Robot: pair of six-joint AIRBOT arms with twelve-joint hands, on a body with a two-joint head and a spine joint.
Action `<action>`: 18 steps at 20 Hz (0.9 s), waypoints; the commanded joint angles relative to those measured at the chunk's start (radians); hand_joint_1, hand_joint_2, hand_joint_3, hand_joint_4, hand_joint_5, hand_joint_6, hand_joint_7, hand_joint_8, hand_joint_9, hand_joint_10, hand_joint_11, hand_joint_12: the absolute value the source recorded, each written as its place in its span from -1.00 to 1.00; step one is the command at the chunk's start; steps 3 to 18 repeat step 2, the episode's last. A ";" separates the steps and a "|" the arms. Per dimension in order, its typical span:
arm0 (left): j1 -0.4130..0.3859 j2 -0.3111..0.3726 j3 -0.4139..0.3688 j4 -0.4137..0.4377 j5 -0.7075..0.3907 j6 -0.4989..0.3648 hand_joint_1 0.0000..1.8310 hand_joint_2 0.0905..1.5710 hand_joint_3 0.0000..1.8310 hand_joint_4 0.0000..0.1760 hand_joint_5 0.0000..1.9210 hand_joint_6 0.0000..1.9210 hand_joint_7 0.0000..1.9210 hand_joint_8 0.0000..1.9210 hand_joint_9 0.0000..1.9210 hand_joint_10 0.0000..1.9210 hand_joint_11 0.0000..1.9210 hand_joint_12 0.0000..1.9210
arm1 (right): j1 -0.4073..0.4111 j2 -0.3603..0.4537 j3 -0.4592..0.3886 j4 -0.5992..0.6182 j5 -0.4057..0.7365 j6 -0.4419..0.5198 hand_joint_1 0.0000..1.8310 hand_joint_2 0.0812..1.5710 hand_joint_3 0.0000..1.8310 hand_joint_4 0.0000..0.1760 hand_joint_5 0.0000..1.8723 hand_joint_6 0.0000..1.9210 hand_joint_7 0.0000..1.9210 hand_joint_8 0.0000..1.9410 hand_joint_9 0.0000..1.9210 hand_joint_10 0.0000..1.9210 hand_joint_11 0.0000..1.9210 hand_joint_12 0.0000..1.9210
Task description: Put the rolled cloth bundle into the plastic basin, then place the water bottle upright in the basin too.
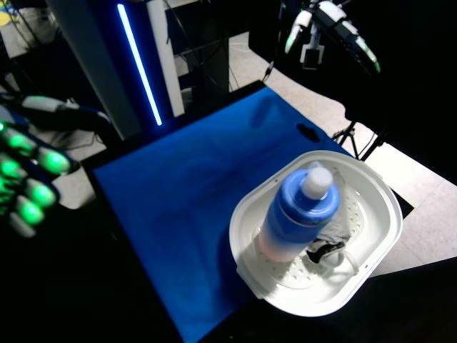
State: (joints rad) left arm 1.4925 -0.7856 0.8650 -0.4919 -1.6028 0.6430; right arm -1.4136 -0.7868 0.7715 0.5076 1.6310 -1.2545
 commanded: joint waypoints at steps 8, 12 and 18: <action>-0.005 -0.009 0.004 -0.013 -0.129 -0.014 -0.43 0.09 -1.00 1.00 -1.00 -1.00 -1.00 -1.00 -0.98 -0.99 -0.95 -0.98 | 0.007 -0.004 0.003 -0.001 0.130 0.023 -0.21 0.17 -1.00 0.90 -0.91 -1.00 -0.89 -0.99 -0.92 -0.99 -0.97 -0.98; -0.005 -0.009 0.004 -0.013 -0.129 -0.014 -0.43 0.09 -1.00 1.00 -1.00 -1.00 -1.00 -1.00 -0.98 -0.99 -0.95 -0.98 | 0.007 -0.004 0.003 -0.001 0.130 0.023 -0.21 0.17 -1.00 0.90 -0.91 -1.00 -0.89 -0.99 -0.92 -0.99 -0.97 -0.98; -0.005 -0.009 0.004 -0.013 -0.129 -0.014 -0.43 0.09 -1.00 1.00 -1.00 -1.00 -1.00 -1.00 -0.98 -0.99 -0.95 -0.98 | 0.007 -0.004 0.003 -0.001 0.130 0.023 -0.21 0.17 -1.00 0.90 -0.91 -1.00 -0.89 -0.99 -0.92 -0.99 -0.97 -0.98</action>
